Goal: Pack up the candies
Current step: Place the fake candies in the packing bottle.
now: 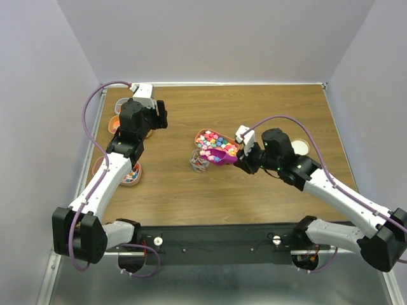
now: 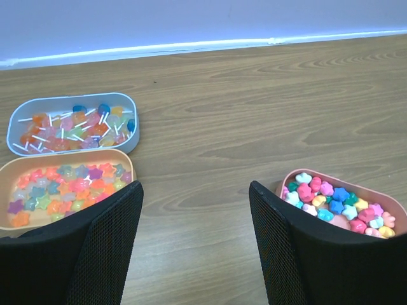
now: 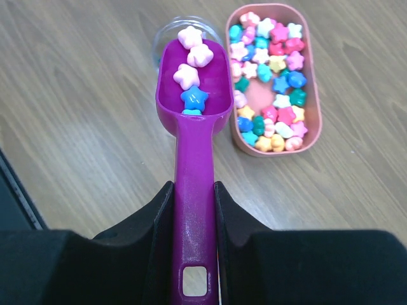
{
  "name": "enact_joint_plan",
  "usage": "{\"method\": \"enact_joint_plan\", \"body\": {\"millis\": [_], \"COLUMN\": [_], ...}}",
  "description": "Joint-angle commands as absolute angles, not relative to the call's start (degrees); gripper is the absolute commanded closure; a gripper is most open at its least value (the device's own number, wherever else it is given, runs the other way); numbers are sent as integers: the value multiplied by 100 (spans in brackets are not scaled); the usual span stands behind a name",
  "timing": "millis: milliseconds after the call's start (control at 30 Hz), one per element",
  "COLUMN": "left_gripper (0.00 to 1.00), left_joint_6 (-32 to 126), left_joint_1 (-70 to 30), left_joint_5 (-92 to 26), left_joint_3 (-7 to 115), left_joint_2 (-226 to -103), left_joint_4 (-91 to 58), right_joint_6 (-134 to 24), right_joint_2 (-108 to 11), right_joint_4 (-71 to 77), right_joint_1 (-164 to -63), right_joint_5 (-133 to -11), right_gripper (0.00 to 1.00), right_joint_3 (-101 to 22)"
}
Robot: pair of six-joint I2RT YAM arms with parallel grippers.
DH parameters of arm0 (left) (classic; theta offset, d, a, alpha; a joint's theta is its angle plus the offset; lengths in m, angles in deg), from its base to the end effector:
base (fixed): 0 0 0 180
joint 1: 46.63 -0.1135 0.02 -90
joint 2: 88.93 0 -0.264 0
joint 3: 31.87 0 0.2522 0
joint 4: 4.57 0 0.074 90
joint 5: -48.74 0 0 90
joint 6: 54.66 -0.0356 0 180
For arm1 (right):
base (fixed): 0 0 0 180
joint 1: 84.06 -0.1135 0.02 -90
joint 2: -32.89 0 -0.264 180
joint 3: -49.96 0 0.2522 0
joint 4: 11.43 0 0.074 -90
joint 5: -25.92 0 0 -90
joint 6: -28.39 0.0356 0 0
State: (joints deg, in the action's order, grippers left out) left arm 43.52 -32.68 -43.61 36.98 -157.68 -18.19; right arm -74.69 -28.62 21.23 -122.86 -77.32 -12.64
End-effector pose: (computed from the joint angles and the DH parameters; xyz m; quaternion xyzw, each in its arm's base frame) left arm 0.2751 -0.0668 0.3344 0.0268 0.7849 -0.1030 0.6104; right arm 0.1810 0.1560 0.2934 -0.4298 0.7550 0.2060 0.4503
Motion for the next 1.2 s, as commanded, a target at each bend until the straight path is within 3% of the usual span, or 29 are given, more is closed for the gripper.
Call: {"method": "enact_joint_plan", "body": {"millis": [0, 1167], "left_gripper": [25, 24], "left_joint_6": [4325, 4166], "left_joint_1": [-3353, -3494], "left_joint_5": [-4197, -3661], "left_joint_3": [3744, 3920], "left_joint_2": [-15845, -16117], "left_joint_4": [-1675, -1825], "right_joint_6": [-7505, -7936], "right_joint_2": [-3065, -5244], "right_joint_4": [2448, 5401], "right_joint_1": [-12466, -13117], "right_joint_5": [-7964, -6953], "right_gripper": [99, 99], "right_joint_3": [-1600, -4623]}}
